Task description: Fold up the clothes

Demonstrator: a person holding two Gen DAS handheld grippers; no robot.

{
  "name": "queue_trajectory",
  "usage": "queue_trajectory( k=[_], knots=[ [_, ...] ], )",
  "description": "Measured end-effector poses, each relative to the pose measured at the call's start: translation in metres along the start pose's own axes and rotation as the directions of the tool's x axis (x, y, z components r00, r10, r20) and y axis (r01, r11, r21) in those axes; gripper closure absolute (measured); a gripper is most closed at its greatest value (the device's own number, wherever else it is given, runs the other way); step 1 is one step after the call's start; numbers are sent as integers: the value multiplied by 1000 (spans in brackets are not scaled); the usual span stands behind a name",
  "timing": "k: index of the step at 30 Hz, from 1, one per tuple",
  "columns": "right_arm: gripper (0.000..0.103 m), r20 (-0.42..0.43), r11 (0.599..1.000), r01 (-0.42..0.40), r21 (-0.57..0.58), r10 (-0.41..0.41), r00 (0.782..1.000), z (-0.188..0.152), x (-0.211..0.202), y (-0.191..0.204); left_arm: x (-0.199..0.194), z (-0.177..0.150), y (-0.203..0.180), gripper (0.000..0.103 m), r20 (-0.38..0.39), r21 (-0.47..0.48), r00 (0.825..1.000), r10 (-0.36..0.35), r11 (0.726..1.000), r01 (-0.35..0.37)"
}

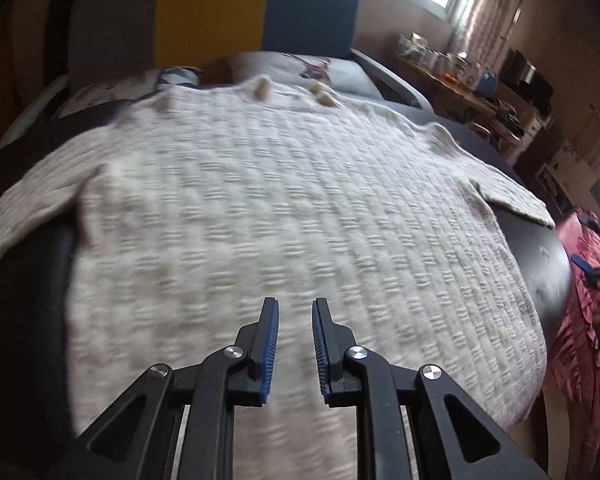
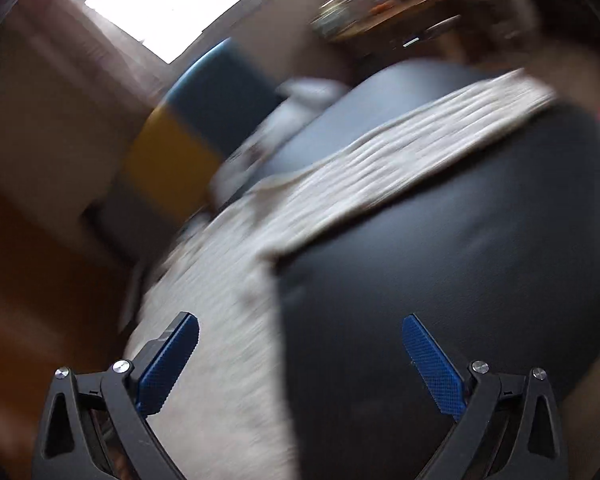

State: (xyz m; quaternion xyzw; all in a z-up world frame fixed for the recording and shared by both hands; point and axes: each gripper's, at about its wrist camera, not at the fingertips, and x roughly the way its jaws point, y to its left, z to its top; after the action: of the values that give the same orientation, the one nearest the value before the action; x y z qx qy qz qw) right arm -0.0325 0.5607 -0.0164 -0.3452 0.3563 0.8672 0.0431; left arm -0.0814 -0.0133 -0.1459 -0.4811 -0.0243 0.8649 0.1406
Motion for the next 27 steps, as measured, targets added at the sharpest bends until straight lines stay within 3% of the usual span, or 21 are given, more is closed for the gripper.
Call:
queue_trajectory(
  k=[1, 4, 8, 10, 13, 19, 21, 22, 23, 27],
  knots=[
    [0, 40, 998, 56, 37, -57, 998, 16, -3, -16, 4, 2, -7, 87, -3, 15, 1000, -4, 1000, 4],
    [2, 81, 978, 81, 192, -98, 992, 58, 6, -66, 17, 9, -29, 87, -14, 60, 1000, -14, 998, 15],
    [20, 99, 938, 87, 337, -127, 987, 94, 32, -113, 26, 11, -34, 87, -38, 67, 999, -17, 998, 20],
    [28, 91, 930, 105, 352, -146, 985, 104, 45, -123, 28, 10, -32, 87, -44, 61, 999, -19, 998, 21],
    [28, 130, 938, 121, 324, -171, 977, 120, 56, -122, 28, 9, -31, 87, -48, 55, 999, -24, 998, 27],
    [30, 186, 942, 80, 327, -147, 972, 130, 79, -113, 30, 8, -28, 86, -54, 35, 998, -38, 999, 40],
    [47, 196, 934, 99, 342, -174, 965, 130, 82, -114, 31, 9, -27, 86, -59, 21, 997, -48, 999, 50],
    [76, 193, 925, 102, 365, -182, 964, 129, 84, -118, 31, 9, -26, 86, -62, 16, 997, -53, 998, 54],
    [93, 190, 915, 86, 394, -173, 966, 126, 86, -124, 31, 9, -25, 86, -65, 12, 996, -58, 998, 59],
    [93, 190, 898, 41, 437, -137, 972, 123, 92, -130, 32, 11, -23, 86, -79, 2, 994, -73, 997, 73]
  ],
)
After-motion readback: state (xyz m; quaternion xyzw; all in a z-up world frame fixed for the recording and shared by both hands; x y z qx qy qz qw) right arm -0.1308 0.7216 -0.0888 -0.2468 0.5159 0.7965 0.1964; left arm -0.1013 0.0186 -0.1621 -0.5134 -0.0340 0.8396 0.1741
